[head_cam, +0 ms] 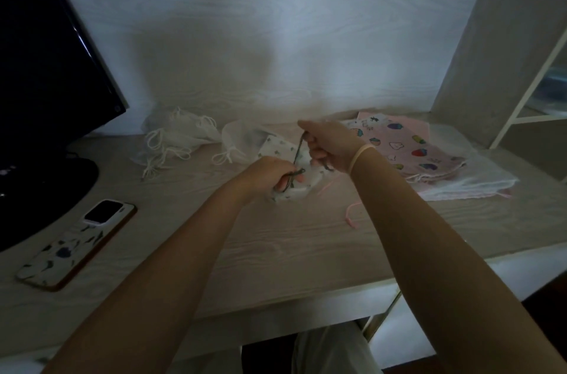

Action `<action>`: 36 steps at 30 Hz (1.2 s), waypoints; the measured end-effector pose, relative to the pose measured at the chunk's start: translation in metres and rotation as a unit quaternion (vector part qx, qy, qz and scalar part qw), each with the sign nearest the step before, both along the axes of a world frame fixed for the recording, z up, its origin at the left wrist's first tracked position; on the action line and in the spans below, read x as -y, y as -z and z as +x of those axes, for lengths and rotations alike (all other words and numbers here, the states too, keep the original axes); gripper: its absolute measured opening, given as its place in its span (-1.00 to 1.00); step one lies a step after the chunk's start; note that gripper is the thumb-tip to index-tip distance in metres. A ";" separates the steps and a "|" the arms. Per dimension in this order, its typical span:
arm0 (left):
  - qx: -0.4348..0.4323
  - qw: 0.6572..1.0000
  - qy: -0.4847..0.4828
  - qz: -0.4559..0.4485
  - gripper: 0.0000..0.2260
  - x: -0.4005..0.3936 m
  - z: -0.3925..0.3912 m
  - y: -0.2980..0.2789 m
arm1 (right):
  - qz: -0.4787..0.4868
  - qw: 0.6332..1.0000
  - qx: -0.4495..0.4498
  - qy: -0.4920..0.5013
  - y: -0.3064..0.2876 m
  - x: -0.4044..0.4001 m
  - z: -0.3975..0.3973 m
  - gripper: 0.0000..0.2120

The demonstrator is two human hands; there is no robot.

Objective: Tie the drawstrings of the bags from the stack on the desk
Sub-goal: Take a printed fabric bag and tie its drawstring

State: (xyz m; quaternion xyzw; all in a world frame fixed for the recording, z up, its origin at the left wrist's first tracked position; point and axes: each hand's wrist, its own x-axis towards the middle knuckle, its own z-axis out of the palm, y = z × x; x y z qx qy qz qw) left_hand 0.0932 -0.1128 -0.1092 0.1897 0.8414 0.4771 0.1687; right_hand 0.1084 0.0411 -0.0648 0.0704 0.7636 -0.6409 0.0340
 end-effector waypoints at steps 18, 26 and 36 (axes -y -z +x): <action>0.014 0.996 -0.030 0.084 -0.68 0.004 -0.001 0.004 | 0.300 0.952 -0.016 -0.059 0.017 0.008 0.007 -0.86; -0.013 0.997 -0.070 0.043 -0.67 0.004 -0.011 0.011 | 0.541 0.818 -0.018 -0.195 0.006 0.010 0.019 -0.41; 0.016 0.991 -0.073 0.110 -0.74 -0.003 0.002 0.001 | 0.464 0.874 -0.077 -0.120 0.011 -0.006 0.017 -0.80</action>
